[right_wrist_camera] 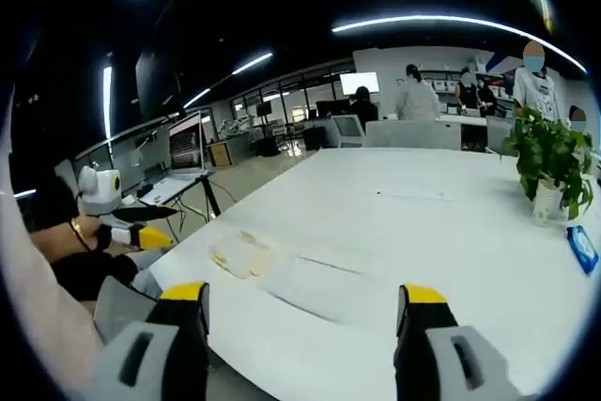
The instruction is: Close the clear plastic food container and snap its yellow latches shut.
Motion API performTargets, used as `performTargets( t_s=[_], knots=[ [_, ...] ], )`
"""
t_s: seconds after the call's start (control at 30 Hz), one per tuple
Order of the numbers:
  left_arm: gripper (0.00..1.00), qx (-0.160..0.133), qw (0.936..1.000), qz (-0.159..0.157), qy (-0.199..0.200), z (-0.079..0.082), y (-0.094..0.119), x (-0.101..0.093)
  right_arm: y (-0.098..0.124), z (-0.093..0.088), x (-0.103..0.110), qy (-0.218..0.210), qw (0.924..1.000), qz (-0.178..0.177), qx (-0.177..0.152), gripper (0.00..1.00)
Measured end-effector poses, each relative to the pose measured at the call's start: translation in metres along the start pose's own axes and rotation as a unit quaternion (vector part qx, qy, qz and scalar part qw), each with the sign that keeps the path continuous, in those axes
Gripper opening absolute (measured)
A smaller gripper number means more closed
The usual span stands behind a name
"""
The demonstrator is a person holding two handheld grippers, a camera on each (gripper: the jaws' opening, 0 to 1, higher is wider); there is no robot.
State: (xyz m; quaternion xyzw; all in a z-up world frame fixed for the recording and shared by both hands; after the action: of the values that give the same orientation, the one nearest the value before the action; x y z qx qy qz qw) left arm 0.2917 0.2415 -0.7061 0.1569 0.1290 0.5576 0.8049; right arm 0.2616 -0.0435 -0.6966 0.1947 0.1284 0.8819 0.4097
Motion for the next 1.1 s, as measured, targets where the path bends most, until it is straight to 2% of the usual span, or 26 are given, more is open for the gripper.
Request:
performTargets(
  t_s=[0.07,0.27,0.4,0.5,0.73,1.1],
  knots=[
    [0.96,-0.014,0.9999,-0.001,-0.003,0.0035,0.0008,-0.0006,0.0001,-0.0004,0.0003,-0.001,1.0000,0.000,0.003,0.82],
    [0.95,-0.006,1.0000,0.001,-0.003,0.0020,0.0005,-0.0005,0.0006,0.0004,0.0011,0.000,1.0000,-0.002,0.002,0.82],
    [0.95,-0.011,0.9999,0.001,-0.005,0.0028,0.0001,-0.0004,0.0010,0.0008,0.0014,0.001,1.0000,-0.001,0.001,0.82],
    [0.92,-0.005,1.0000,-0.003,-0.001,0.0011,-0.0004,0.0001,0.0018,0.0004,0.0011,-0.001,1.0000,-0.001,0.001,0.82],
    [0.90,-0.012,0.9999,-0.004,0.001,0.0027,0.0000,0.0004,0.0027,0.0024,0.0004,0.002,1.0000,-0.004,-0.004,0.81],
    [0.91,-0.006,1.0000,0.000,0.007,0.0022,0.0017,-0.0008,0.0022,0.0023,0.0014,0.001,1.0000,0.001,-0.001,0.82]
  ],
)
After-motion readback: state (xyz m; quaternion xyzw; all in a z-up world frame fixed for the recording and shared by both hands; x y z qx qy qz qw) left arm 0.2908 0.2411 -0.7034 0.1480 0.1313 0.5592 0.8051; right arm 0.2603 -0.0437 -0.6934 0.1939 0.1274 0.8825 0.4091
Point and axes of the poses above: the point that each gripper's makers call its tool centre point, and the gripper's own axes: y roughly backward along the fingers, x roughly to its left, z roughly out of its top, the point moved 2 cm from there along y, roughly backward along the fingers, and after that the axes turned 6 degrees about z, right-handed, at the moved point
